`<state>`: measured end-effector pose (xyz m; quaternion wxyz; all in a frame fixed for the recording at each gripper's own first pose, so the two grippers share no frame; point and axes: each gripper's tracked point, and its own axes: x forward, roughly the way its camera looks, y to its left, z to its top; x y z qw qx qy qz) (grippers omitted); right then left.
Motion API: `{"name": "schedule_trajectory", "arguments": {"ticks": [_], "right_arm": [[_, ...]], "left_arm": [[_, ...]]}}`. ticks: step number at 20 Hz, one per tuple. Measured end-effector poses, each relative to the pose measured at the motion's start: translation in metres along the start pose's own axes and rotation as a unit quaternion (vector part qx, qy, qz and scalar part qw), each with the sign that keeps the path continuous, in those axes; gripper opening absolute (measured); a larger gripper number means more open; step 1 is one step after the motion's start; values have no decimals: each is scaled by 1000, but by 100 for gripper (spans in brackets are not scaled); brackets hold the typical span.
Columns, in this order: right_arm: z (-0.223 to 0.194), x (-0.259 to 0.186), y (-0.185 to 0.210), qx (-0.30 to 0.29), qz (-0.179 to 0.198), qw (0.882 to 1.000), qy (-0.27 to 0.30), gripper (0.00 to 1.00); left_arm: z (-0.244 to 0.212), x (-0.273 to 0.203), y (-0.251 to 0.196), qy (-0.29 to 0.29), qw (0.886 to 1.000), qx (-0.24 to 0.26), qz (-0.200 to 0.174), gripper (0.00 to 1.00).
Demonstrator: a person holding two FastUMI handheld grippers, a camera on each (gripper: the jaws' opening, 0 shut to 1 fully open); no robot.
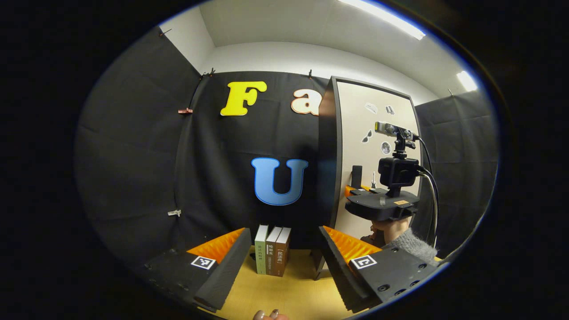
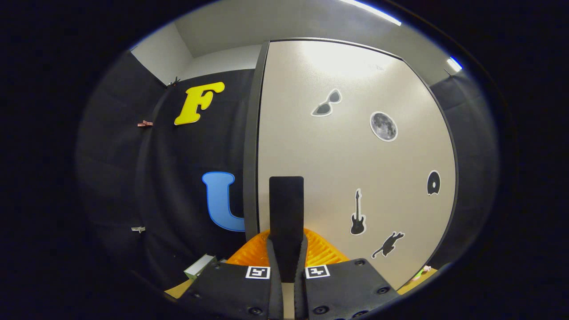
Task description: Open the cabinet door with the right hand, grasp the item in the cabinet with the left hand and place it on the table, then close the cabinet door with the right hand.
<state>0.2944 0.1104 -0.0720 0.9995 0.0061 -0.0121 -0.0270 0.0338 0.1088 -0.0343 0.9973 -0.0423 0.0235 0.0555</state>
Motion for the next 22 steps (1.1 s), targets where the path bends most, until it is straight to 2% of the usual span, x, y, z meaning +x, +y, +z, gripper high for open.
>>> {"name": "schedule_trajectory", "arguments": {"ticks": [6, 11, 15, 18, 22], "right_arm": [[0, -9, 1, -4, 8, 1000, 11, 13], [11, -39, 2, -10, 39, 999, 24, 13], [21, -80, -2, 2, 64, 998, 28, 13], [32, -119, -23, -5, 60, 998, 22, 13], [40, -154, -47, 9, 56, 998, 31, 13]], "left_arm": [[-3, -16, 19, 3, 1000, 3, 7, 95], [-2, -30, 22, 3, 1000, -9, -8, 95], [-5, -35, 3, 5, 999, -7, -48, 95], [-12, -42, -10, 14, 997, 4, -71, 94], [-16, -50, -32, 19, 994, -11, -106, 95]]}}
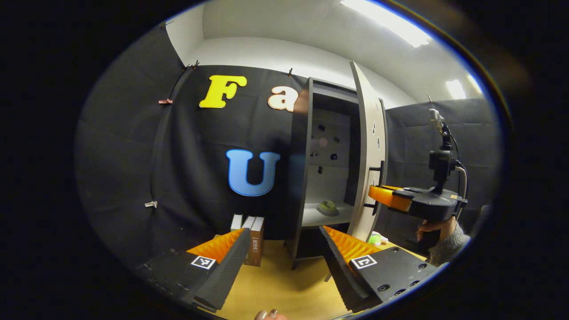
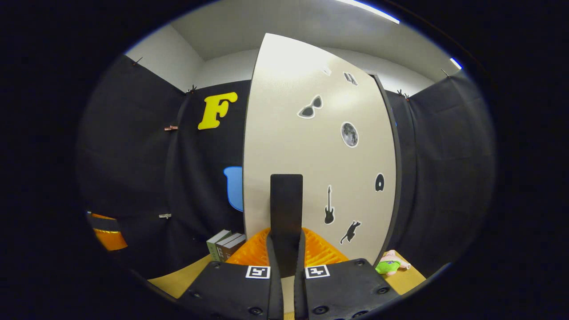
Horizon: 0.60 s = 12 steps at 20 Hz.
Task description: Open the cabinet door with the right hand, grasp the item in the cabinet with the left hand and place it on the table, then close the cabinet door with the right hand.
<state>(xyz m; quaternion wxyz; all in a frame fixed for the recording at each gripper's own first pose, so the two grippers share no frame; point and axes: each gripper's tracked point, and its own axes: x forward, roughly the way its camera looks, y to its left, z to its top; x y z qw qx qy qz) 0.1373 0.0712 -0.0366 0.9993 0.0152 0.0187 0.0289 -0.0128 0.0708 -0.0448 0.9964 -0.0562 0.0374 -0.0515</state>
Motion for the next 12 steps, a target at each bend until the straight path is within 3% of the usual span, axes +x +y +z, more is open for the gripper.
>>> {"name": "schedule_trajectory", "arguments": {"ticks": [8, 12], "right_arm": [[7, -45, -48, -7, -29, 1000, 9, 13], [12, -65, -78, -14, -33, 999, 13, 13]], "left_arm": [[-11, 5, -33, 3, 999, 23, -41, 95], [-16, 26, -62, 9, 998, 7, -55, 95]]}}
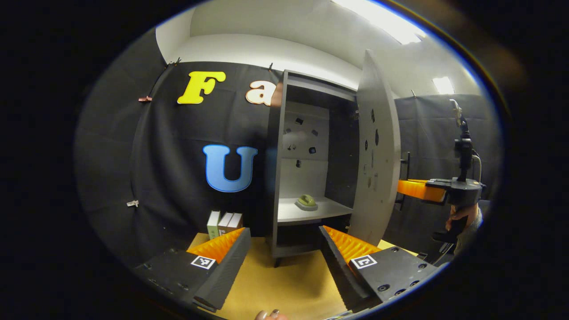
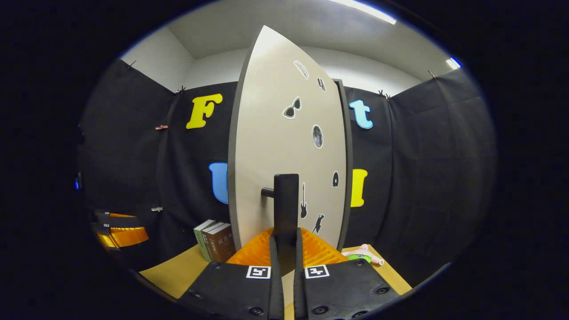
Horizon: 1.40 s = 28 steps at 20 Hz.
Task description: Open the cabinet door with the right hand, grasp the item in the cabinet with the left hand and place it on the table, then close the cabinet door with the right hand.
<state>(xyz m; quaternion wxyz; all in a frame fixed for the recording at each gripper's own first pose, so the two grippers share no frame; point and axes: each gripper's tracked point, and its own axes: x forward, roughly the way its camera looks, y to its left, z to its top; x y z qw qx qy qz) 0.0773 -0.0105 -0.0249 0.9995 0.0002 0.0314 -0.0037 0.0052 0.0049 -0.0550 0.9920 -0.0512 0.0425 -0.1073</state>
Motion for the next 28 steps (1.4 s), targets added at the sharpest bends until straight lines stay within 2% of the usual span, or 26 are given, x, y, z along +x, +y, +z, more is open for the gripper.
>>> {"name": "schedule_trajectory", "arguments": {"ticks": [4, 7, 15, 17, 18, 19, 21, 22, 23, 28], "right_arm": [[2, -14, -43, 9, 7, 1000, 11, 12], [5, -22, -79, 22, -3, 1000, 5, 12], [5, -32, -135, 16, 12, 1000, 6, 11], [6, -36, -146, 16, 20, 1000, 8, 11], [6, -38, -151, 18, 23, 1000, 8, 11], [5, -39, -155, 20, 25, 999, 9, 11], [5, -40, -165, 22, 27, 999, 8, 11], [5, -39, -168, 21, 30, 999, 8, 11], [3, -40, -169, 21, 34, 999, 8, 11], [-3, -43, -176, 10, 59, 998, 10, 11]], "left_arm": [[9, 46, -41, -11, 1000, -8, -12, 95], [18, 80, -80, -20, 999, 3, -28, 95], [23, 142, -142, -22, 999, 13, -48, 95], [27, 155, -146, -22, 999, 14, -46, 92], [27, 162, -146, -19, 999, 18, -44, 95], [27, 168, -147, -16, 999, 22, -40, 92], [30, 177, -144, -13, 999, 31, -28, 97], [29, 181, -143, -11, 999, 32, -22, 95], [29, 184, -142, -10, 999, 29, -20, 92], [29, 197, -142, -6, 1000, 17, -11, 95]]}}
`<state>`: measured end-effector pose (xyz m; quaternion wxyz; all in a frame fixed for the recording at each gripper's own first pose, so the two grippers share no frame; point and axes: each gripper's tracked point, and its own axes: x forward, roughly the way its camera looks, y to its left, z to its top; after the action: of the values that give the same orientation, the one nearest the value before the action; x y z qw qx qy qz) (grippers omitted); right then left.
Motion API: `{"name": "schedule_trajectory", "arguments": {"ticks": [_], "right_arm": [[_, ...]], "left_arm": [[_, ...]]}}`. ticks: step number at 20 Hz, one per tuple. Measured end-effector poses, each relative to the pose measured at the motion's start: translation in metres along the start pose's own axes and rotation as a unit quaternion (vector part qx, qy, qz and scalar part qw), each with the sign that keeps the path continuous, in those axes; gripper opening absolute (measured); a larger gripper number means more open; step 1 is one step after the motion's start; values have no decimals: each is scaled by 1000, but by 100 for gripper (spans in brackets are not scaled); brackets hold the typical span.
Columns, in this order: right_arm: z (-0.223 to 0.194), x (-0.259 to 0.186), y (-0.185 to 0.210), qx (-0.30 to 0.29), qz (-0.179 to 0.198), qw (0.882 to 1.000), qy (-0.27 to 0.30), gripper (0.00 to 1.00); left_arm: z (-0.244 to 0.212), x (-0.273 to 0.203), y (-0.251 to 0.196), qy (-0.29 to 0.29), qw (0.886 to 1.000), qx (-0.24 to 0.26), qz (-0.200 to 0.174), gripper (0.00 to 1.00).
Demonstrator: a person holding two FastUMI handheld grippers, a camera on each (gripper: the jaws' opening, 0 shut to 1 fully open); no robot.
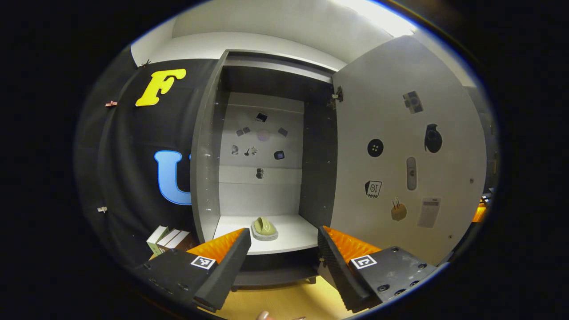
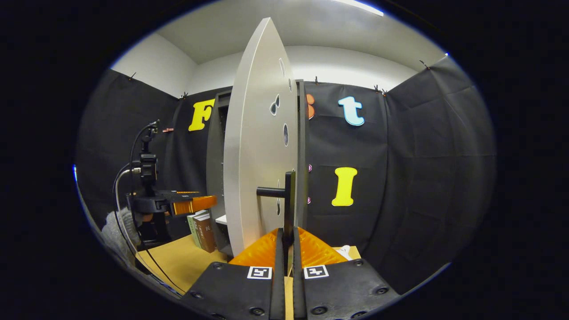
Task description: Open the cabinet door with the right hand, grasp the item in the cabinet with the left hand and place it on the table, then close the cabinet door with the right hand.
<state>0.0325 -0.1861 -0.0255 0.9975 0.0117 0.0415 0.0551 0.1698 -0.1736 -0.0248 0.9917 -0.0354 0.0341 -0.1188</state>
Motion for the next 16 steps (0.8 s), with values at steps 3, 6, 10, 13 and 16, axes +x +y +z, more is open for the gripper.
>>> {"name": "schedule_trajectory", "arguments": {"ticks": [3, 6, 10, 13, 16], "right_arm": [[-7, -2, 0, -6, 8, 1000, 6, 11], [-7, -16, 4, -27, 8, 1000, 2, 11], [-1, -33, -21, -20, -30, 999, -12, 5], [0, -49, -63, -42, -101, 994, -18, 18], [-2, -61, -94, -54, -153, 987, -21, 32]], "left_arm": [[4, 8, 8, 2, 1000, 4, 17, 95], [8, 17, 16, 3, 1000, 9, 28, 92], [17, 33, 24, 5, 1000, 15, 19, 94], [17, 54, 28, 27, 1000, -7, -2, 92], [25, 77, 38, 49, 998, -20, -17, 94]]}}
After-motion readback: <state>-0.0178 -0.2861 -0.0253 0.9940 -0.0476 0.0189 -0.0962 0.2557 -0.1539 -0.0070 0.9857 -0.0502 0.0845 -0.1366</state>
